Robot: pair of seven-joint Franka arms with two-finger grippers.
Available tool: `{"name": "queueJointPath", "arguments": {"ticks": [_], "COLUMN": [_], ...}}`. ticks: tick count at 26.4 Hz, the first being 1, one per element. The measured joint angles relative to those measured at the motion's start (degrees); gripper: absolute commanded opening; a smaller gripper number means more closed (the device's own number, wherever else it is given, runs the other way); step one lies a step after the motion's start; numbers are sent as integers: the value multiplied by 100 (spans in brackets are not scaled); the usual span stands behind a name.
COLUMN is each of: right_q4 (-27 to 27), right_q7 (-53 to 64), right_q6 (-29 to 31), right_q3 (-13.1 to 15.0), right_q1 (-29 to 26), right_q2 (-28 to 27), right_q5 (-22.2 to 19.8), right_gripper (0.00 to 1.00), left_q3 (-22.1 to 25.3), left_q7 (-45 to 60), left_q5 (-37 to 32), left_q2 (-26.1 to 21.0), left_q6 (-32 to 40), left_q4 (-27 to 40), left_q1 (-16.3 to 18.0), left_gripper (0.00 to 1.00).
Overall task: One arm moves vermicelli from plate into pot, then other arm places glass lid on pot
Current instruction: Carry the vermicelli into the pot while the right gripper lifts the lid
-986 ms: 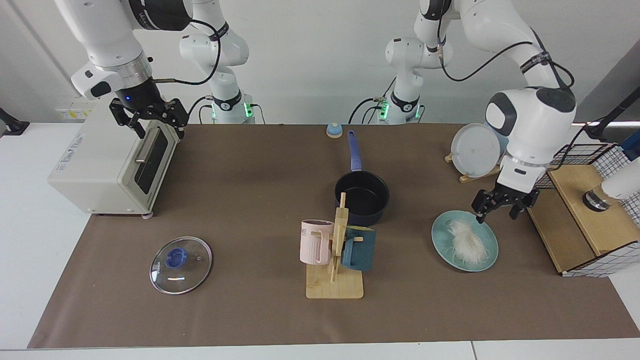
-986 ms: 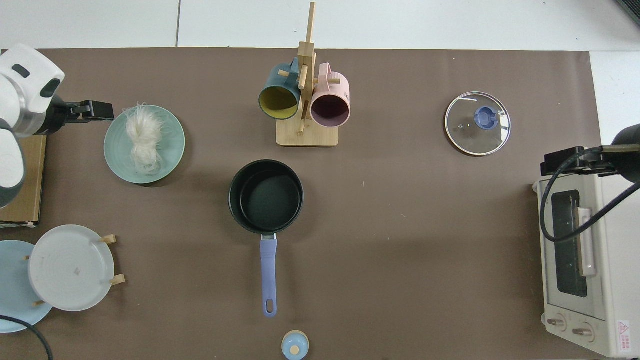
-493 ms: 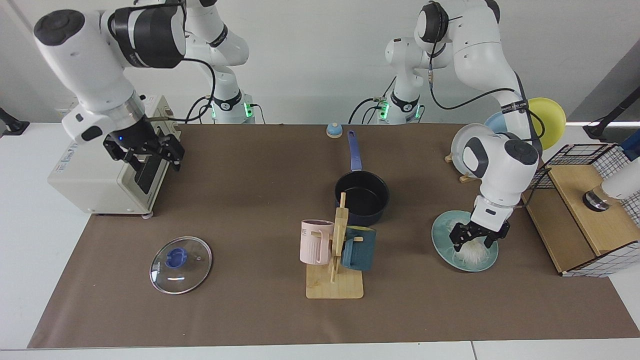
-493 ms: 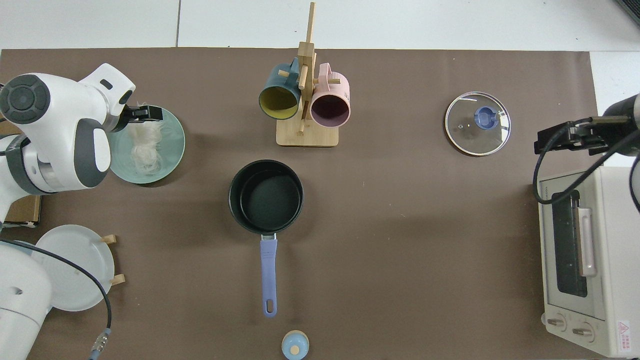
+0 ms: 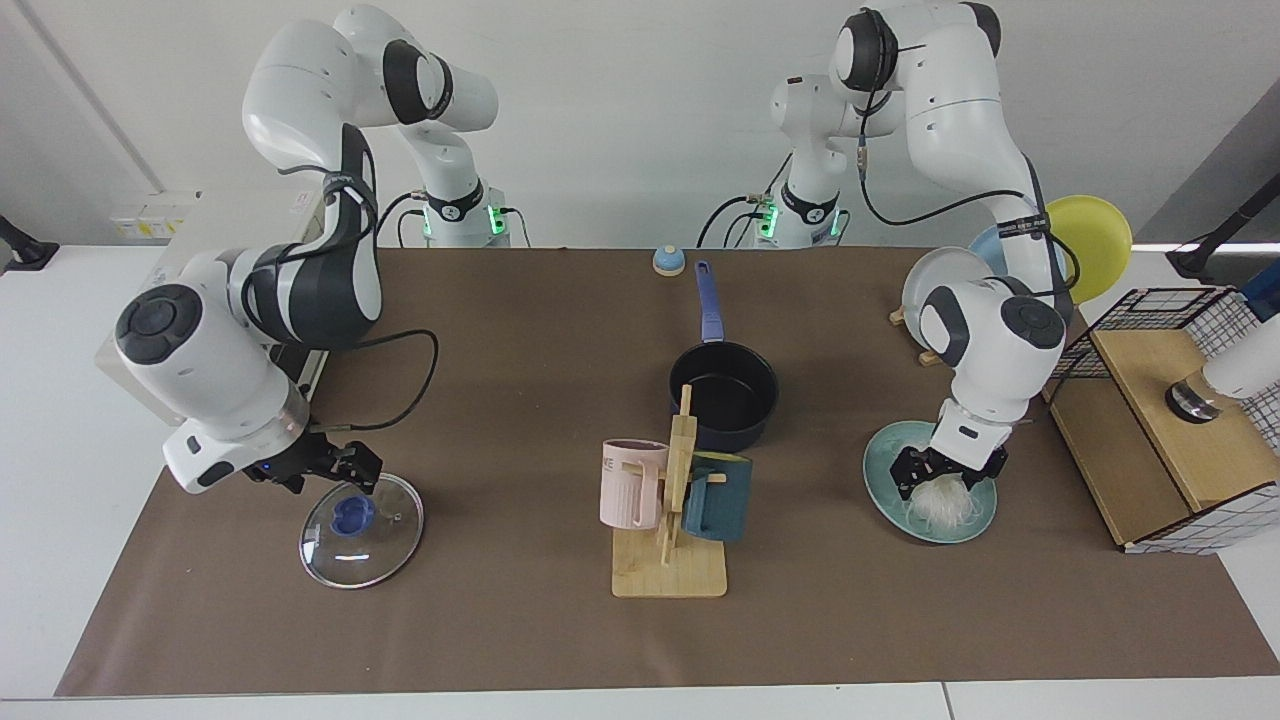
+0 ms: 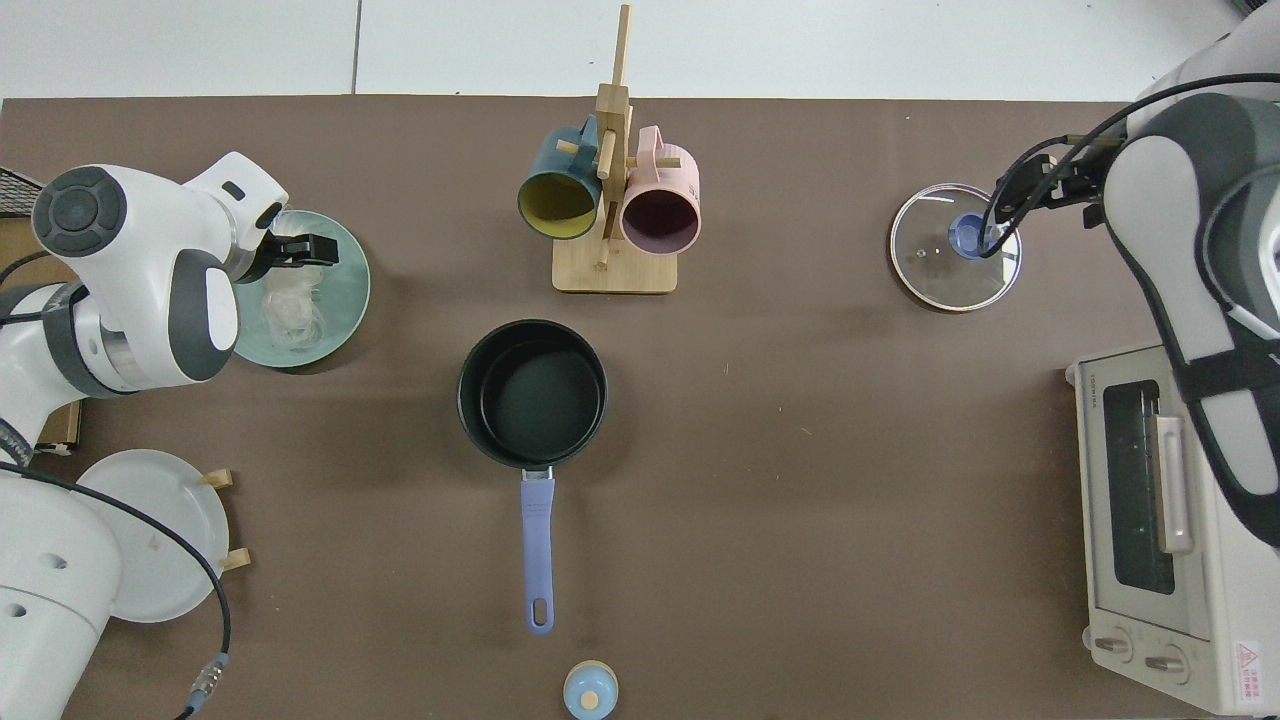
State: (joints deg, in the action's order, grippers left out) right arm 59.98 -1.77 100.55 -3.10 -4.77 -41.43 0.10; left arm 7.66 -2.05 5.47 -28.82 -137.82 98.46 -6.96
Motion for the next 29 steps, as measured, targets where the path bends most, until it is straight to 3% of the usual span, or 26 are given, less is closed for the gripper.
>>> {"name": "queueJointPath", "arguments": {"ticks": [3, 9, 15, 22, 29], "right_q4": [-118, -52, 292, 350, 483], "right_q7": [0, 2, 2, 3, 4], "right_q6": [25, 334, 896, 976, 976], "right_q3": [20, 17, 27, 16, 21], "right_q1": [-6, 8, 6, 23, 62], "right_q2": [-177, -275, -468, -495, -484], "right_q5": [-13, -195, -238, -239, -241], "right_gripper": [100, 99, 99, 99, 100], "left_q3": [-13, -2, 2, -69, -542], "left_q7": [37, 152, 152, 415, 1724], "left_q5": [20, 28, 28, 32, 33], "left_q2": [0, 26, 234, 1077, 1712], "left_q6": [2, 146, 820, 2169, 2925], "left_q4": [25, -52, -465, -789, -759], "left_q1": [-2, 44, 84, 21, -354], "left_gripper": [2, 0, 0, 0, 0]}}
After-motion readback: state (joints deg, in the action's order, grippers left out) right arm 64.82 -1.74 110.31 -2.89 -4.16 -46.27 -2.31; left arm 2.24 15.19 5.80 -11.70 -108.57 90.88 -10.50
